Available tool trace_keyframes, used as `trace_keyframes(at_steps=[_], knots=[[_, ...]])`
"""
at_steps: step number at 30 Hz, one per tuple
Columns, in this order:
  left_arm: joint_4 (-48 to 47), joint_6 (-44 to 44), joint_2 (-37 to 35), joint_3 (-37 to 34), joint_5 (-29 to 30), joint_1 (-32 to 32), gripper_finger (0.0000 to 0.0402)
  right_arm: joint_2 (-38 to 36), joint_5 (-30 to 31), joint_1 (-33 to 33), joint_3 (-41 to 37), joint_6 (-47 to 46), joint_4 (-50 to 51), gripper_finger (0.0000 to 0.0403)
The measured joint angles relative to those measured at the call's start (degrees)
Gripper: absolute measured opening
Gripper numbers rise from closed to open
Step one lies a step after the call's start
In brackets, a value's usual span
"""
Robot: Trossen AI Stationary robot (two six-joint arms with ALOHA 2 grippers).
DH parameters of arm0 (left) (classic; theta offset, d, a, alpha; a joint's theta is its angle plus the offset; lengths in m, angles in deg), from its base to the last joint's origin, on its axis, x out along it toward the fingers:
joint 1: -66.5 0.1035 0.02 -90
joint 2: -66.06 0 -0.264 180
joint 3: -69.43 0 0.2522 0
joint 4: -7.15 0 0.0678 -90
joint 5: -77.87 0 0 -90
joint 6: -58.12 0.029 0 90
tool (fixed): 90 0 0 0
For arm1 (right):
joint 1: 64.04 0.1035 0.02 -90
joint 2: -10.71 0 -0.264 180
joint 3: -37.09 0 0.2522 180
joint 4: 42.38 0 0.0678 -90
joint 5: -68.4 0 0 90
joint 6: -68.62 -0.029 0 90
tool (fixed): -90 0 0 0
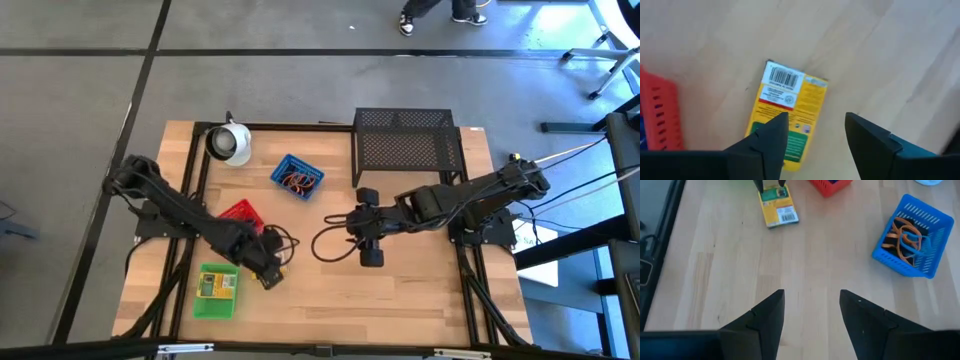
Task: Pick & Place Office Desk Supplies
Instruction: Put the yellow crayon box into the green bin
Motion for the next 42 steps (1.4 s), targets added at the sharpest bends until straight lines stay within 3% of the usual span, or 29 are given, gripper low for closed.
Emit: trace_keyframes(at_steps=[6, 13, 18, 28, 36, 42], knots=[[0.0, 7.27, 5.94, -0.21, -0.5, 0.23, 0.0194, -0.07, -1.26, 0.16, -6.98, -0.72, -6.69, 0.0194], [-0.02, 9.46, 12.63, -0.21, -3.26, 0.42, 0.0194, -0.07, -2.73, 0.05, -17.78, -6.21, -23.24, 0.0194], [0.89, 10.12, 14.79, 0.09, -3.7, 2.45, 0.0194, -0.07, -2.7, 0.22, -19.7, -10.5, -25.31, 0.0194], [18.43, 19.45, 15.9, 0.85, -0.69, 12.69, 0.0194, -0.07, -0.97, 2.0, -19.74, -12.11, -25.8, 0.0194], [5.53, 17.95, 12.29, 5.14, -9.0, 14.12, 0.0194, -0.07, -0.84, 2.02, -23.56, -13.83, -27.73, 0.0194], [2.64, 22.27, 11.14, 5.17, -8.01, 11.49, 0.0194, 0.05, -4.05, 1.51, -33.06, -19.77, -47.27, 0.0194]])
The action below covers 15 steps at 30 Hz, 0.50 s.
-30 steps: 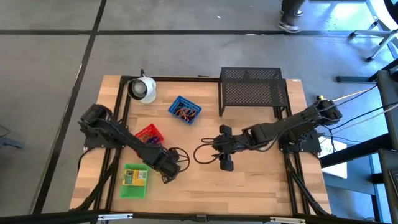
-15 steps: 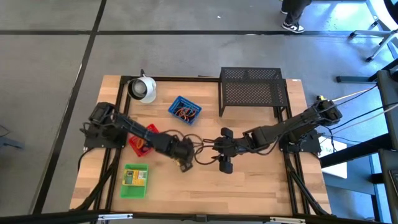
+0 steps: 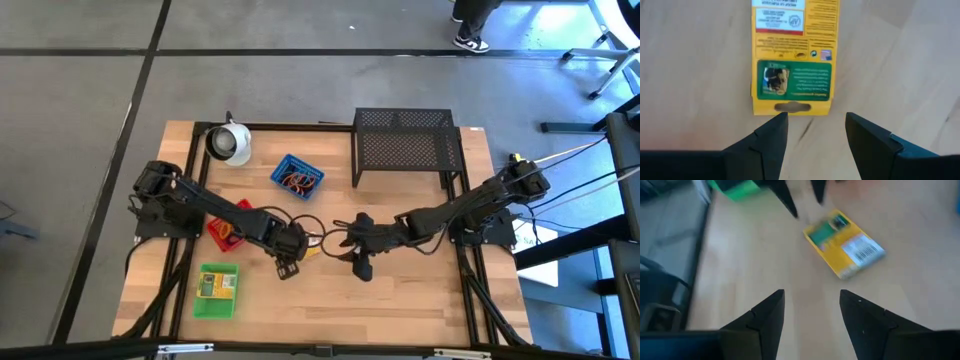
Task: Pick & Place Office Desk Supplies
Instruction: Put the yellow crayon box into the green bin
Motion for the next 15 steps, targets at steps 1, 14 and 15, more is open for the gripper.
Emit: trace_keyframes(at_steps=[1, 14, 15], knots=[[0.02, 1.44, -0.02, -0.01, -0.06, 0.15, 0.0194, 0.26, -0.06, 0.03, -1.27, -0.52, -3.78, 0.0194], [-0.98, 6.74, -0.09, -3.04, -4.27, 7.08, 0.0193, 15.27, -6.66, -0.12, -4.29, -8.95, -24.49, 0.0194], [-0.9, 7.77, -0.11, -3.09, -5.14, 7.54, 0.0193, 16.37, -6.66, -0.12, -4.29, -9.04, -25.18, 0.0194]])
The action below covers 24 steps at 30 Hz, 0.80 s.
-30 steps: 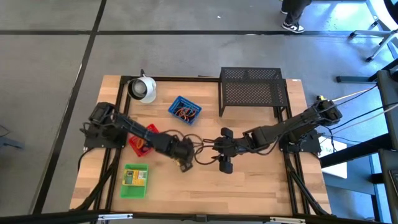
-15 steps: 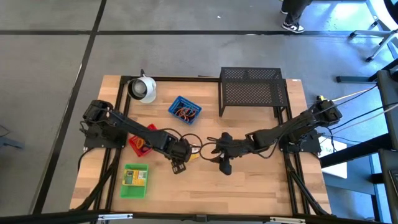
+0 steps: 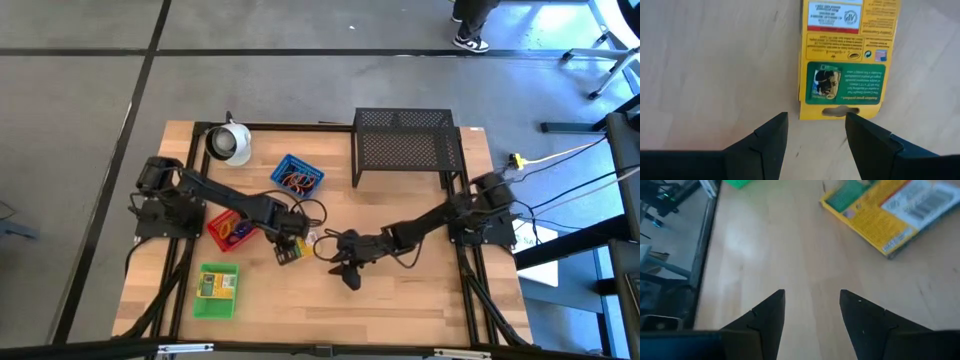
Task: Pick & Place Office Desk Supplies
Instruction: Put the yellow crayon box into the green bin
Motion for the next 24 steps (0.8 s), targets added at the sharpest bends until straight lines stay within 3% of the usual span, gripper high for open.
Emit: trace_keyframes(at_steps=[5, 12, 24], knots=[[5.56, 1.53, -0.07, -3.6, -5.44, 2.46, 0.0193, 5.59, 0.02, -0.28, 1.72, 0.7, -2.65, 0.0194], [10.43, 1.18, -0.28, -8.3, -8.18, 4.67, 0.0193, 12.11, 1.95, -0.62, 8.47, 4.35, -2.99, 0.0194], [19.64, 1.43, -0.24, -11.18, -16.52, 5.34, 0.0194, 13.15, 7.4, -3.36, 10.51, 6.29, 0.15, 0.0194]])
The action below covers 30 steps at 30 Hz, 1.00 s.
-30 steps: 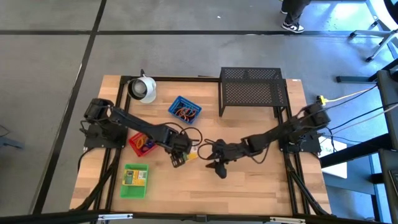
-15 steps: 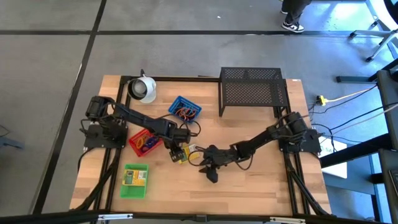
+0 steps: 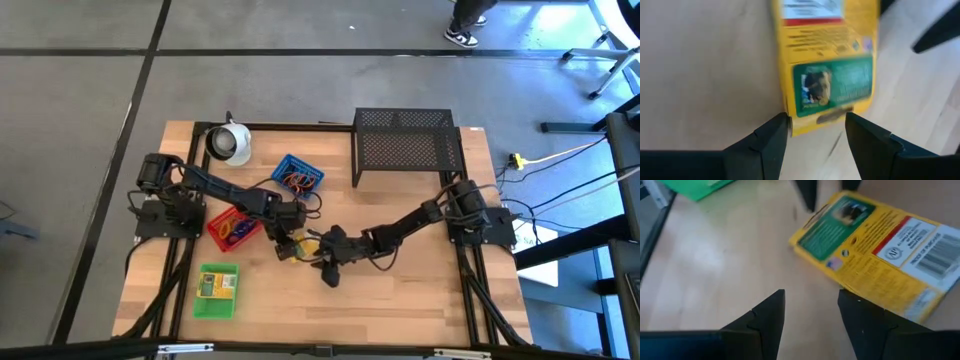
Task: Pick & Place Office Desk Supplies
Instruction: Put the yellow crayon box into the green bin
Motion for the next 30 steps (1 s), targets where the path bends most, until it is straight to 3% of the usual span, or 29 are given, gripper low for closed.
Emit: trace_keyframes(at_steps=[6, 14, 26, 30], knots=[[0.92, 0.11, 0.16, 0.0, -1.59, -0.07, 0.0194, -0.03, 2.29, -1.51, 0.0, 3.17, 2.08, 0.0194], [1.73, -3.52, 0.24, 0.0, -0.58, -0.26, 0.0193, -1.35, -7.34, -1.98, 0.05, 3.99, 5.02, 0.0194], [4.95, -21.85, 0.66, -0.07, 1.11, -0.24, 0.0193, -0.79, -4.82, -2.52, -0.13, 8.65, 4.79, 0.0194], [6.42, -24.86, 1.7, -0.07, 1.26, -0.22, 0.0174, -0.75, -4.92, -2.65, -0.2, 8.99, 4.12, 0.0194]])
